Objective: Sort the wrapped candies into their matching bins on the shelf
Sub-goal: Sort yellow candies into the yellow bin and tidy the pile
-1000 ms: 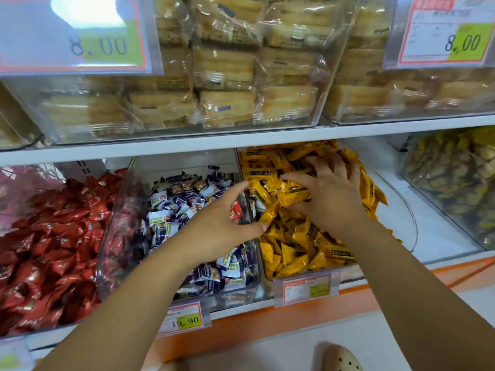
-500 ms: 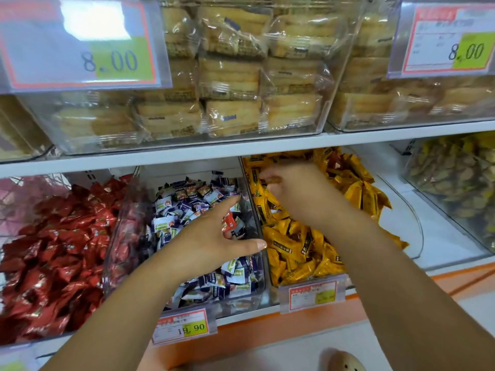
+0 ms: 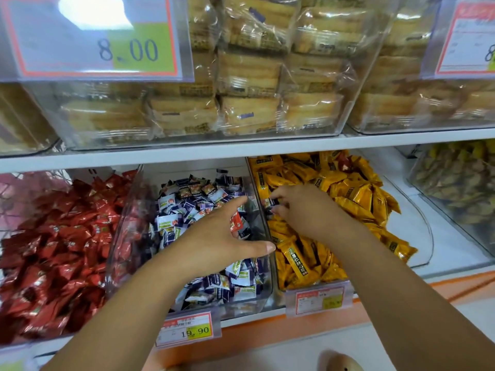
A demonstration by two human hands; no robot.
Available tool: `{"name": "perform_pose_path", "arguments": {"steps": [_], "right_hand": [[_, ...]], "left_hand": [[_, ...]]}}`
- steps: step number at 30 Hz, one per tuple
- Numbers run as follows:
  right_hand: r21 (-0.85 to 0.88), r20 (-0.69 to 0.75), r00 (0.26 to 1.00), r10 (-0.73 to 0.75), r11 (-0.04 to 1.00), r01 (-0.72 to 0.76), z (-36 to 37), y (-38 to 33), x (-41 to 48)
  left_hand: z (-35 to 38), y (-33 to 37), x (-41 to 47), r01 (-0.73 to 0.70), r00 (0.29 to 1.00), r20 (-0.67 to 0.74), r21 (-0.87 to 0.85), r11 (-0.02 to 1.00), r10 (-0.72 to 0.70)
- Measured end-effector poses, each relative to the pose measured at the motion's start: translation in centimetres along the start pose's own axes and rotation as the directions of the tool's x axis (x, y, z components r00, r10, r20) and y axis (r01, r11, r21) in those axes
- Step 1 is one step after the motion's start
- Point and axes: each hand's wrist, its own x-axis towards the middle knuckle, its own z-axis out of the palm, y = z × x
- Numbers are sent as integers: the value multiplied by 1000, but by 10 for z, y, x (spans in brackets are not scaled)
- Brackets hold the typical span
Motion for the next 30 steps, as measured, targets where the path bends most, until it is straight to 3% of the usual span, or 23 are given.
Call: {"name": "perform_pose_path", "arguments": {"steps": [6,13,19,25,30], "right_hand": [[86,68,996,-61,995,55,20,-7,18],[44,159,986,-56,998,50,20,-5,24],[-19,-52,995,-90,996,89,27,-5,24],[227,-32,997,-76,970,81,21,3,24],[503,-77,996,-48,861,81,12,9,16]], "left_hand": [[2,0,1,9,1000,-7,-50,999,-9],[3,-3,2,37,999,2,-75,996,-37],[4,0,2,63,998,-3,-74,995,-64],[4,0,0,64,998,-22,-87,994,-66],[3,1,-1,17,998,-56,-92,996,-22]]}}
